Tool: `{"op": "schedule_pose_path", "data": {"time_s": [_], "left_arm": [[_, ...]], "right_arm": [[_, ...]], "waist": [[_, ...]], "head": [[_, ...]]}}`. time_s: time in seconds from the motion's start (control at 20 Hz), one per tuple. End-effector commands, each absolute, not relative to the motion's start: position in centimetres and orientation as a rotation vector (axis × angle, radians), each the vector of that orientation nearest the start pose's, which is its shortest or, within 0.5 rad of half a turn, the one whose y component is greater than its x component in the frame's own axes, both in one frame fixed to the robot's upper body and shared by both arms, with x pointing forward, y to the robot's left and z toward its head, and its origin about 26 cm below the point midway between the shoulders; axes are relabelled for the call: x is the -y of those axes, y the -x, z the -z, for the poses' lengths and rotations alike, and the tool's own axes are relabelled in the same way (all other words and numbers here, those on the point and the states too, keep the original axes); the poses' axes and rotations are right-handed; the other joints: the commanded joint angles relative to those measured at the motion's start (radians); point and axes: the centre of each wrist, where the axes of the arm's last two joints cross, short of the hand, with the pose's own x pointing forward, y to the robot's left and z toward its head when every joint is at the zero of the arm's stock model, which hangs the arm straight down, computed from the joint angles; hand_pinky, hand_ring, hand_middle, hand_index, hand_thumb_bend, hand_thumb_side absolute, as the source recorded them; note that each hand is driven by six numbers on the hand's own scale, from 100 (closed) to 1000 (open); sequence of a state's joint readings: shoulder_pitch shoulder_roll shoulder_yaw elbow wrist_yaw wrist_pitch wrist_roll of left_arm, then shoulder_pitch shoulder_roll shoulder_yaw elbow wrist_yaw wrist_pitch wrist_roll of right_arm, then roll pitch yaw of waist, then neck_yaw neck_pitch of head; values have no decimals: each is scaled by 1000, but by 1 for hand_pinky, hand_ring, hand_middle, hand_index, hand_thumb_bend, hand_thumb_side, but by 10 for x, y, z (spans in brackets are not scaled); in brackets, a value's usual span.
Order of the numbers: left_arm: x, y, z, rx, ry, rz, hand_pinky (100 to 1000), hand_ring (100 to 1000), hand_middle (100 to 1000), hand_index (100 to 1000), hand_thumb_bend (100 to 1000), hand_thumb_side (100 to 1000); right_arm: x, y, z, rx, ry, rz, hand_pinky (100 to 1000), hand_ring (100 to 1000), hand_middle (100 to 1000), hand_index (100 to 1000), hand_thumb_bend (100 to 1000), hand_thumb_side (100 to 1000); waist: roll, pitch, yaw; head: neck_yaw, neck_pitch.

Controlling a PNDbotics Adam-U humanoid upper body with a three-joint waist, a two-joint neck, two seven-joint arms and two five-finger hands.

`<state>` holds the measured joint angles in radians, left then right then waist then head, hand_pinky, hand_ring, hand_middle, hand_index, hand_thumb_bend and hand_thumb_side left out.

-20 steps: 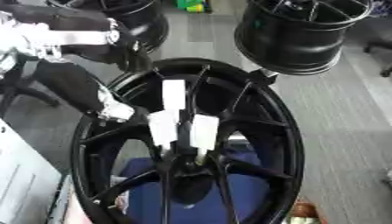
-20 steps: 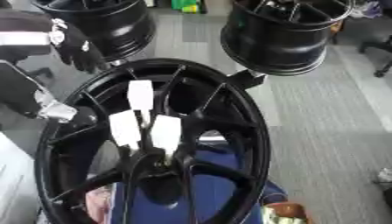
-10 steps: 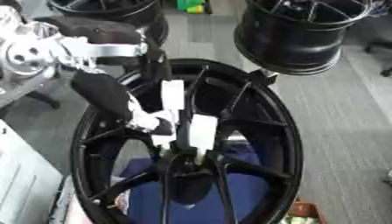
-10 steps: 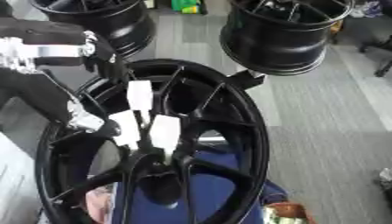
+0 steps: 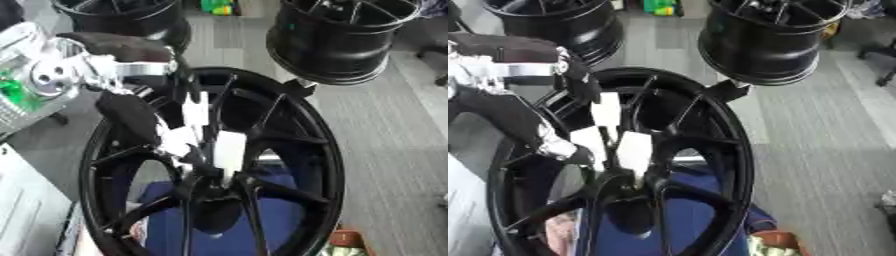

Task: Pull the pin out of the wheel hub.

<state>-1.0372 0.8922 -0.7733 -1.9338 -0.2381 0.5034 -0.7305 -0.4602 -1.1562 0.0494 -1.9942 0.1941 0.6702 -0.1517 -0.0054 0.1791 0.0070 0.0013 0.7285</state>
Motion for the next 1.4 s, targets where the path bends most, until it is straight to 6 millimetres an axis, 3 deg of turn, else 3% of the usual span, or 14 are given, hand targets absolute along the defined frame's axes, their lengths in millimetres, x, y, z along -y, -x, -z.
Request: {"op": "schedule_pose_path", "data": {"time_s": [0.05, 0.55, 1.4], "left_arm": [[-163, -304, -304, 1004, -506, 1822, 727, 734, 673, 809, 628, 563], [-176, -315, -287, 945, -513, 1758, 728, 732, 670, 798, 589, 538], [-186, -332, -267, 915, -464, 1671, 707, 709, 645, 782, 601, 544]], "right_arm": [[325, -276, -348, 1690, 1416, -623, 884, 773, 747, 860, 100, 100], [324, -277, -347, 1701, 1401, -617, 884, 772, 746, 860, 100, 100], [324, -278, -344, 1715, 1388, -584, 886, 771, 746, 860, 100, 100]], "waist": [[-1, -12, -1], [-6, -3, -5], [-16, 11, -10]], "head": [[2, -6], [12, -14], [20, -26]]}}
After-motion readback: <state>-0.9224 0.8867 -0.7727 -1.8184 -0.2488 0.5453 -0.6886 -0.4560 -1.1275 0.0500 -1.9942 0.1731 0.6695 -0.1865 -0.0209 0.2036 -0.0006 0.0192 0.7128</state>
